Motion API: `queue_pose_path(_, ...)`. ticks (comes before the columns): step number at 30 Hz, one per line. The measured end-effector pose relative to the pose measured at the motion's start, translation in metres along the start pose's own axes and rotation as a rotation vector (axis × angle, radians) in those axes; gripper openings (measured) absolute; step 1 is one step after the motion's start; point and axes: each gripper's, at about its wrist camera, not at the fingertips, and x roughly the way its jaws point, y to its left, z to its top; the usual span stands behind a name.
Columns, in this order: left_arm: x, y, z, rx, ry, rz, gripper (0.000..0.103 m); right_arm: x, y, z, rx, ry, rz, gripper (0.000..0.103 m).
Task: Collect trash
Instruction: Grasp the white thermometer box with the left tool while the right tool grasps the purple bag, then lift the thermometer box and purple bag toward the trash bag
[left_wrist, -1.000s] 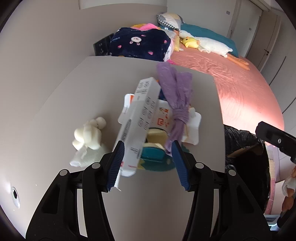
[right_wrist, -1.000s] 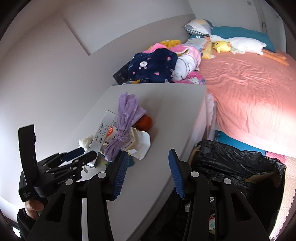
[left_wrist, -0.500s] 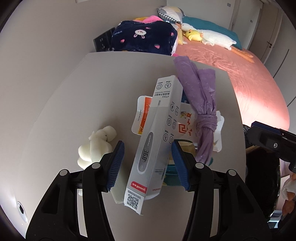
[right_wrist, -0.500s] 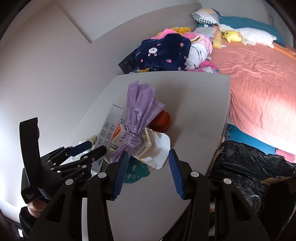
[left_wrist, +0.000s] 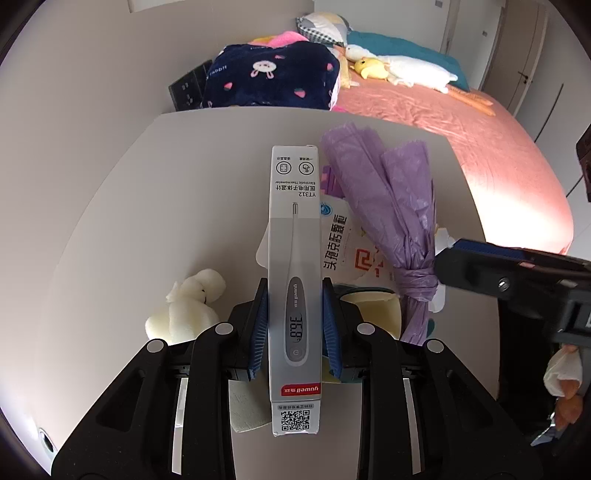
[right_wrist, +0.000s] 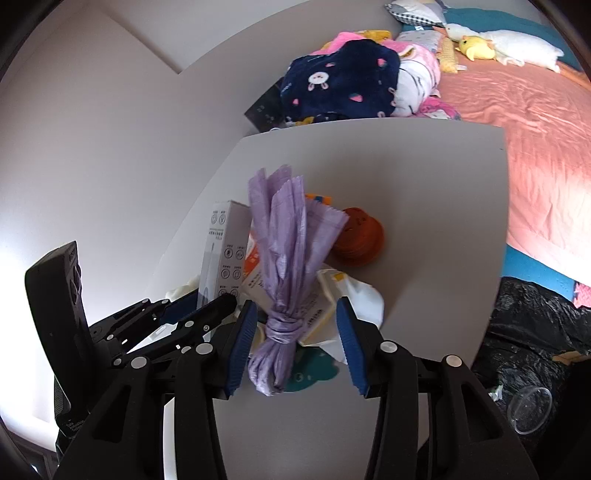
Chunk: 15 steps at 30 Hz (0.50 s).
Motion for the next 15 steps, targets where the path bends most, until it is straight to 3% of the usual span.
queue_pose_path(9, -0.008, 0.008, 0.001, -0.022, -0.011, 0.014, 0.027, 0.019, 0.010, 0.001, -0.039, 0.025, -0.009, 0.037)
queue_pose_path(10, -0.009, 0.009, 0.001, -0.024, -0.012, 0.016, 0.027, 0.021, 0.011, 0.002, -0.045, 0.026, -0.013, 0.032)
queue_pose_path(11, -0.009, 0.010, 0.001, -0.027, -0.014, 0.016, 0.027, 0.025, 0.011, 0.003, -0.046, 0.032, -0.008, 0.020)
queue_pose_path(15, -0.017, 0.011, 0.000, -0.049, -0.040, 0.029, 0.027, 0.017, 0.015, 0.001, -0.080, 0.007, 0.014, 0.014)
